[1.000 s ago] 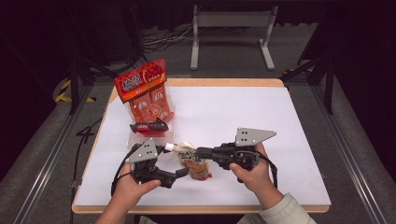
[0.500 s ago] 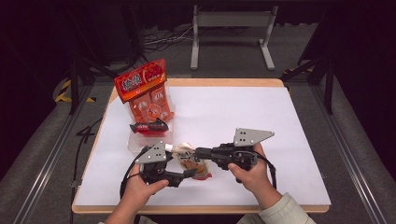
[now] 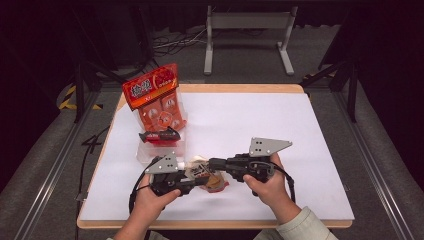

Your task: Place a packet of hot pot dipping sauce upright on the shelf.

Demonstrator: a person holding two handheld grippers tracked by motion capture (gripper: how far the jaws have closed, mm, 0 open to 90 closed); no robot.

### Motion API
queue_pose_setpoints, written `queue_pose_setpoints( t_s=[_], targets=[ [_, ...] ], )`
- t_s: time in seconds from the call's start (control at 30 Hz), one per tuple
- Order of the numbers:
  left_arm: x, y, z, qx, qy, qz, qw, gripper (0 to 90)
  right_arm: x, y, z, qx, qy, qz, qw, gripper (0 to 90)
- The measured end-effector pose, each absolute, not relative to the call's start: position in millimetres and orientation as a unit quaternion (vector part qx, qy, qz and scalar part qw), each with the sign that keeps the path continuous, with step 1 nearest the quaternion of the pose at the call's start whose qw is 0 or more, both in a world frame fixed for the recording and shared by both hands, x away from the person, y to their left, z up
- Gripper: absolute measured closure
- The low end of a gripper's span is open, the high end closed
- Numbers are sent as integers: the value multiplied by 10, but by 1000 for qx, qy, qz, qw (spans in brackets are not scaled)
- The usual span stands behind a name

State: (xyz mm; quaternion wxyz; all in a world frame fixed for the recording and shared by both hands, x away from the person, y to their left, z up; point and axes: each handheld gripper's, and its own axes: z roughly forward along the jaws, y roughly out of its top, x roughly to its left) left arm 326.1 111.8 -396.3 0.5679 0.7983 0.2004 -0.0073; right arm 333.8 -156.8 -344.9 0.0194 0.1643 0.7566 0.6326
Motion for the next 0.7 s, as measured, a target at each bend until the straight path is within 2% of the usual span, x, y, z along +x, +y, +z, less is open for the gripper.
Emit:
queue_pose_setpoints(
  t_s=[0.23,0.5,0.7],
  targets=[
    [3228,1121,-3916,810,182,-4,557,832,3341,-1570,-3446,164,755,635,17,900],
    [3216,1141,-3851,824,171,0,540,850,3342,-1567,-3449,155,758,633,23,895],
    [3224,1169,-3803,834,170,15,526,853,3345,-1579,-3430,156,756,635,35,843]
  ],
)
